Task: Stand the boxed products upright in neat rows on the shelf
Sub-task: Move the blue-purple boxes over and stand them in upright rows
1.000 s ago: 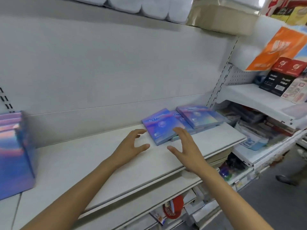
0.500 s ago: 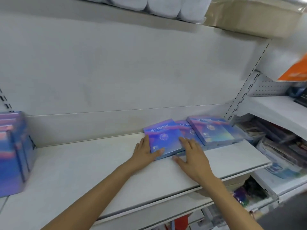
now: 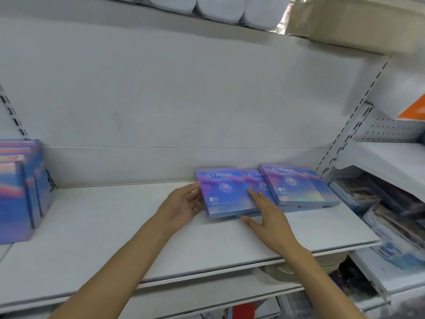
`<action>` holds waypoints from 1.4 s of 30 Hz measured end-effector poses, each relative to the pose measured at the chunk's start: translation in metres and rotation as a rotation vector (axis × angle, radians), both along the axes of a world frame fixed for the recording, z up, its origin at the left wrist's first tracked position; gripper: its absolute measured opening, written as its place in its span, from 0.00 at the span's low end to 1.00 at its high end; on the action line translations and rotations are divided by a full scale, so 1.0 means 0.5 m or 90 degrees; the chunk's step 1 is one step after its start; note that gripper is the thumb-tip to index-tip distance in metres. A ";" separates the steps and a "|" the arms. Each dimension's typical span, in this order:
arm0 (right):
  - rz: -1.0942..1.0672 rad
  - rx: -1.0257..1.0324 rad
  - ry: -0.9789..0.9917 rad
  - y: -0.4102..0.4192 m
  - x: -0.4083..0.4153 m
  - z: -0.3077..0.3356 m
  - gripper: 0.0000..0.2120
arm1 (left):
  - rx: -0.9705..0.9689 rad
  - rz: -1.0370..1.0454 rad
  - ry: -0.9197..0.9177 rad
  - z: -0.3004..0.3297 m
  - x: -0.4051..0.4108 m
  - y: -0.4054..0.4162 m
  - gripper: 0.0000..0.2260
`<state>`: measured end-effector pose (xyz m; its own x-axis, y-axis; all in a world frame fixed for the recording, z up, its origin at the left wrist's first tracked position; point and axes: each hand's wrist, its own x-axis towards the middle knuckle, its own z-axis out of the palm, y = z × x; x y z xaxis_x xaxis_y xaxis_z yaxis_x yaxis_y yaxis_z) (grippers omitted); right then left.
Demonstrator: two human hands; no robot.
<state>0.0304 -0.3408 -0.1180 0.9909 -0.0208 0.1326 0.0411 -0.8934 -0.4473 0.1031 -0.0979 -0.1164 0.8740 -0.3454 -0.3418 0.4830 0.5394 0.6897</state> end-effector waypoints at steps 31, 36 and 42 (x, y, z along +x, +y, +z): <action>-0.029 0.098 0.160 0.085 0.169 0.025 0.52 | 0.275 0.312 -0.139 -0.043 -0.125 0.190 0.10; 0.018 0.430 0.129 0.080 0.170 0.031 0.16 | 0.257 0.356 -0.163 -0.019 -0.165 0.206 0.10; 0.119 0.657 0.060 0.167 0.140 0.068 0.12 | 0.271 0.470 -0.175 0.000 -0.235 0.262 0.08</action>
<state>0.1006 -0.2574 -0.0841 0.9954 0.0751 0.0600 0.0646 -0.0610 -0.9960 -0.0142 0.0333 -0.1165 0.8931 0.4461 -0.0579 -0.0984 0.3193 0.9425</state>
